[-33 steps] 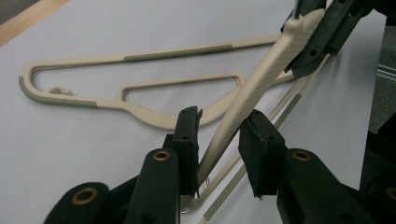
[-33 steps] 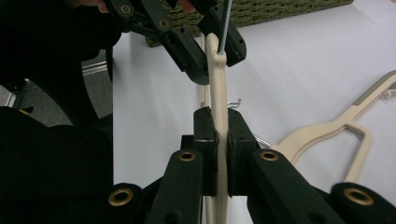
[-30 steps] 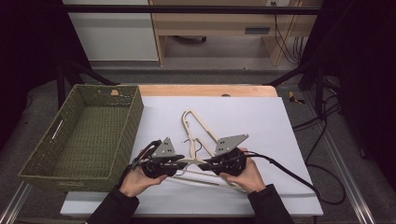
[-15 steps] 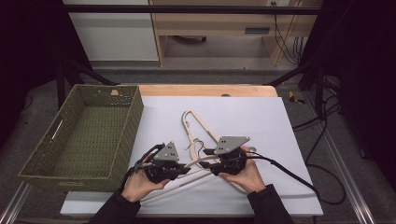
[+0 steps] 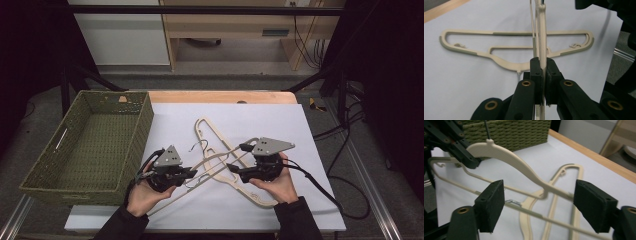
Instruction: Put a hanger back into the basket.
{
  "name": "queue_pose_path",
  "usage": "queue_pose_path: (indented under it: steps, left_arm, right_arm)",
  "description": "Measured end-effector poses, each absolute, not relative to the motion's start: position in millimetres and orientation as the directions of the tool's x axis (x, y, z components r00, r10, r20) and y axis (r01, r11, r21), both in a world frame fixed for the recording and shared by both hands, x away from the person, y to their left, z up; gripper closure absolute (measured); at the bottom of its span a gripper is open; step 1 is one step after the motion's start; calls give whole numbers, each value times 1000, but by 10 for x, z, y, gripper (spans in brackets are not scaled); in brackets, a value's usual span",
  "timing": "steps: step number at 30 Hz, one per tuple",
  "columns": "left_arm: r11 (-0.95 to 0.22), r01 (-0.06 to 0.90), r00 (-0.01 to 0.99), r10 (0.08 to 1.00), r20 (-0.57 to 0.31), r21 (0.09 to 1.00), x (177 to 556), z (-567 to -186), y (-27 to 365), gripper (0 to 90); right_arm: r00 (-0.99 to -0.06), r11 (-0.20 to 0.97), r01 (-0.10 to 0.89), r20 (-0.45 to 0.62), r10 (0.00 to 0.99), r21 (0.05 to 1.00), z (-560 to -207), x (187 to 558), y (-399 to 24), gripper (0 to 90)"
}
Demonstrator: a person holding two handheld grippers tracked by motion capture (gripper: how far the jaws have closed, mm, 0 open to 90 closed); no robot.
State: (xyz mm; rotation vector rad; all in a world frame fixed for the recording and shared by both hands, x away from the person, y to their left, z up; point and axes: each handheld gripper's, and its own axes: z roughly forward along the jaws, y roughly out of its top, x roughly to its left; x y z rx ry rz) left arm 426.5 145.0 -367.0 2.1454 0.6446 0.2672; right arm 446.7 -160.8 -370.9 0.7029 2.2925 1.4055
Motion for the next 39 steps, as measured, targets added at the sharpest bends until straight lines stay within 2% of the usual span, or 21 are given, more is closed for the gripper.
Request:
queue_pose_path:
  steps: [3,11,13,24,33,39]
  left_arm:
    - [-471,358,820,571,-30,806,4262,-3601,1513,864]
    - [-425,346,800,600,-26,836,4219,-3369,1679,864]
    - [-406,335,793,609,-21,850,4216,-3230,1755,864]
    - [-410,297,773,633,35,862,4274,-2716,2058,864]
    - [-381,278,739,672,57,882,4439,-2447,2460,864]
    - [-386,293,697,713,81,875,4598,-2420,2710,864]
  right_arm:
    - [-781,331,250,-12,624,910,-3699,4470,-1763,186]
    - [-725,270,284,22,689,920,-3716,4423,-1983,132]
    - [-688,224,307,54,723,925,-3722,4412,-2078,87]
    - [-583,106,326,111,805,939,-3804,4355,-2362,53]
    - [-573,127,334,95,814,934,-3837,4355,-2374,41]
    - [-566,126,336,93,819,934,-3845,4361,-2371,39]
